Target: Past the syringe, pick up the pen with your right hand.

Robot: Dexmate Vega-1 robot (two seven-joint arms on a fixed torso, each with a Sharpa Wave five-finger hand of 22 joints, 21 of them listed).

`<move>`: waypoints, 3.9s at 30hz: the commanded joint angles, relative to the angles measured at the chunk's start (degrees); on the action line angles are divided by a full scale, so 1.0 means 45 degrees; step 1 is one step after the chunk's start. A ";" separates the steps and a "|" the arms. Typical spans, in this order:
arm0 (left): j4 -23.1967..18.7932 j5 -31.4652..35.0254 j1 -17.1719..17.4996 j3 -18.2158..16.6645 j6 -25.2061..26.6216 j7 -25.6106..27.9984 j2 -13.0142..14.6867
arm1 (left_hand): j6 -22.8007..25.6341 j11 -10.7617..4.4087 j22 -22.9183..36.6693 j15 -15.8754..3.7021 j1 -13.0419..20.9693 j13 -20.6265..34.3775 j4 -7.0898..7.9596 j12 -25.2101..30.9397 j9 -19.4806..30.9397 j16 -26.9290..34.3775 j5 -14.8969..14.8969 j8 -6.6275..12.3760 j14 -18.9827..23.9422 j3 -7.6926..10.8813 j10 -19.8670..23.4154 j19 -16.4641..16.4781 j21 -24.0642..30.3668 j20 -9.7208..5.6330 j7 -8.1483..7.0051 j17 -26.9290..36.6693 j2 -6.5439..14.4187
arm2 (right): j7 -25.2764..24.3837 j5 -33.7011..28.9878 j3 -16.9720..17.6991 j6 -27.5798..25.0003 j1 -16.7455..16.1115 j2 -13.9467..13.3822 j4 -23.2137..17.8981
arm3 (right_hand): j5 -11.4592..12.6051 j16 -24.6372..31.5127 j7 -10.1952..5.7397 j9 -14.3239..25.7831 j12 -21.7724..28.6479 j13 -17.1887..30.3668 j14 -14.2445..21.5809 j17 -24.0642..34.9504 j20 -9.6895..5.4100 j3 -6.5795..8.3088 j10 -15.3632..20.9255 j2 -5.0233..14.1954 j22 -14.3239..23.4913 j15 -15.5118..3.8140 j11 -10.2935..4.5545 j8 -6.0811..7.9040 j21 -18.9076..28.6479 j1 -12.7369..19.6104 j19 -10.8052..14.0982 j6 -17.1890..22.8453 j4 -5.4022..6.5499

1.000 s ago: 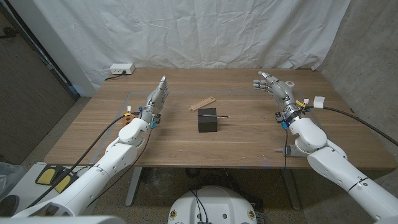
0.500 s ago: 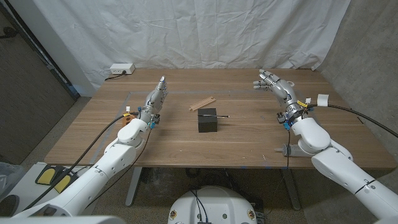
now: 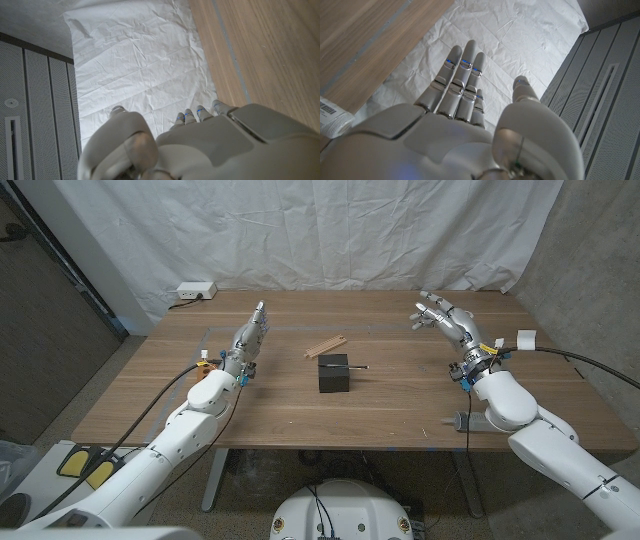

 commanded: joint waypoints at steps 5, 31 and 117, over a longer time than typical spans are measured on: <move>-0.0259 -0.0032 0.0172 -0.0109 0.0319 0.0180 0.0211 | -0.1029 -0.0069 0.0057 -0.0036 0.0187 0.0045 -0.0082 0.0033 0.0062 -0.0006 0.0081 0.0099 -0.0921 -0.0006 -0.0736 -0.0740 0.0080 -0.0627 -0.0096 0.0062 -0.0006 | -0.0511 -0.0926 0.0339 -0.0586 -0.0545 0.0010 -0.0698 | 0.0188 0.2140 -0.0067 0.0159 0.2061 0.2899 -0.0230 0.2812 -0.0694 -0.0457 0.0494 -0.0197 0.2281 -0.1329 -0.0687 -0.0136 0.1899 0.0968 -0.0182 -0.0593 0.0151; -0.0290 -0.0230 0.0288 -0.0333 0.0386 0.0161 0.0368 | -0.0943 0.0119 0.0059 0.0082 0.0398 0.0044 -0.0158 0.0056 0.0072 0.0031 0.0047 0.0131 -0.0797 -0.0018 -0.0672 -0.0525 0.0154 -0.0978 -0.0039 0.0063 0.0096 | -0.2376 -0.3459 0.0496 -0.3859 -0.1314 0.0137 -0.2860 | 0.0323 0.8899 -0.0748 0.0407 1.0547 1.0186 0.4664 0.8368 -0.2135 -0.1318 0.3593 -0.0543 0.5181 -0.1376 -0.1964 0.0355 0.6547 0.1710 0.3262 0.1882 0.0479; 0.0751 -0.0495 -0.0666 0.0102 0.0936 -0.0477 0.0067 | -0.0979 0.0056 0.0065 0.0298 0.0853 0.0046 -0.0300 0.0005 0.0085 0.0026 -0.0088 0.0109 -0.0708 -0.0076 -0.0835 -0.0726 0.0056 -0.0436 -0.0051 0.0075 0.0339 | 0.0286 -1.0256 -0.4597 -1.4049 0.0678 -0.2917 -0.7466 | 0.0900 1.0866 -0.1066 0.1746 1.3695 1.0224 0.4610 0.8469 -0.2209 0.0362 0.3885 -0.1539 1.0386 -0.1336 -0.2002 0.0219 0.4796 0.2032 0.5704 0.2712 0.0081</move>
